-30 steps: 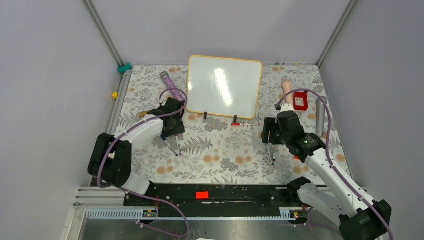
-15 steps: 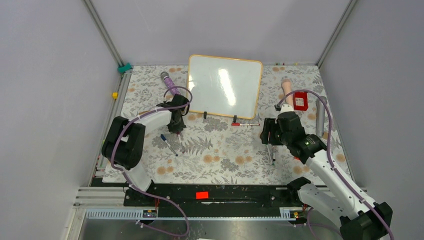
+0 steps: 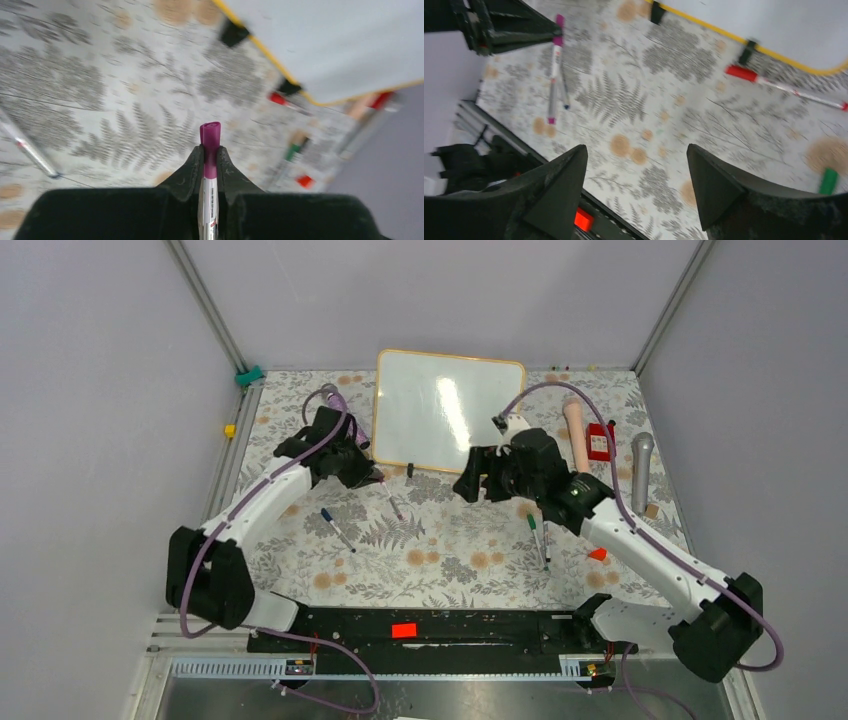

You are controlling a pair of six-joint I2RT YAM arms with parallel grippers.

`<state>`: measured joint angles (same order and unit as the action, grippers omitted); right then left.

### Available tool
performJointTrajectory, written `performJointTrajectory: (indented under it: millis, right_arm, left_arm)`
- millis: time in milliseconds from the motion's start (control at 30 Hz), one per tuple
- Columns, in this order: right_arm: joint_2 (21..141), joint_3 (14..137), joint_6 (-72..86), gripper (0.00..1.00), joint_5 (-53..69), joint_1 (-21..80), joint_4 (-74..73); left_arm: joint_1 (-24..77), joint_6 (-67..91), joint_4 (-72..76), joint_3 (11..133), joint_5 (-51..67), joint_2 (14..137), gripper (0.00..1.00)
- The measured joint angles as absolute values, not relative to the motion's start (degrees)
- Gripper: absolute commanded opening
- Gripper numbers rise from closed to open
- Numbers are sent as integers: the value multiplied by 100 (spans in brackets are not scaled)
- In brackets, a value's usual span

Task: Write a sentence on the whiteboard
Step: Pass from the left arm to the right

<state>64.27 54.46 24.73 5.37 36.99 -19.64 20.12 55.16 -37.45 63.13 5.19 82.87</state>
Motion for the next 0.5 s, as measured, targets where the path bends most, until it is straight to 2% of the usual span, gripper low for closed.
performJointTrajectory:
  millis: [200, 400, 500]
  right_arm:
    - [7236, 6440, 2895, 82, 646, 4342, -1293]
    - [7555, 6792, 3361, 75, 351, 4674, -659]
    - [7732, 6879, 3566, 74, 185, 4705, -497]
  left_arm:
    - [1951, 7207, -2792, 5889, 1321, 7240, 0]
    - [1951, 8796, -1973, 5387, 1400, 6698, 0]
    - [1951, 9292, -1671, 5319, 1400, 6648, 0]
